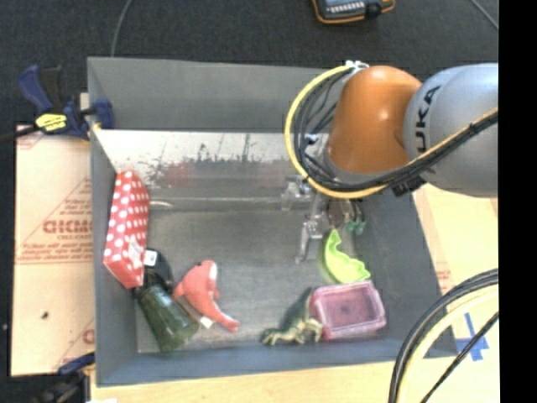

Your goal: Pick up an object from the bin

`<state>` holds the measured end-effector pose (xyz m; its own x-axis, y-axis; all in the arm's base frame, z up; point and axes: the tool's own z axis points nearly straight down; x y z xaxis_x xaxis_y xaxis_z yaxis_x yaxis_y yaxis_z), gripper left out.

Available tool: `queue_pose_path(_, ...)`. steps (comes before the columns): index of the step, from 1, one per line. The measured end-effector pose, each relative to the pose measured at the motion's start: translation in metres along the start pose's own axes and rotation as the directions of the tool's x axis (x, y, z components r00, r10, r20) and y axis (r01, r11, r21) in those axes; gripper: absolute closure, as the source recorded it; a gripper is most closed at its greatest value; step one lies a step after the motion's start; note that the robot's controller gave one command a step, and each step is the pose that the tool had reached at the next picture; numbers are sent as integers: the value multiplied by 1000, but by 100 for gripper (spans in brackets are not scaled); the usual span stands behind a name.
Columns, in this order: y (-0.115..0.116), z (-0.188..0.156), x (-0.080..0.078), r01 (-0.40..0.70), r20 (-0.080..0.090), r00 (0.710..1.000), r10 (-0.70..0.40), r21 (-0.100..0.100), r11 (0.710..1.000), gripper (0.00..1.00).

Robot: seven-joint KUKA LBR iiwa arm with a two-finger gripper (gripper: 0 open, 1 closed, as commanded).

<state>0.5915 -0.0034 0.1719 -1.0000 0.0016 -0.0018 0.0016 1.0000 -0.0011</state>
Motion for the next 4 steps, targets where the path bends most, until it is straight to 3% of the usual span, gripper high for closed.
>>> queue_pose_path(1,-66,47,-4,-43,-1,999,43,2,999,0)
queue_pose_path(2,16,50,17,-163,6,987,163,-5,987,0)
queue_pose_path(3,-32,77,34,75,2,997,-75,4,997,0)
queue_pose_path(4,77,53,31,-65,11,998,65,-6,998,0)
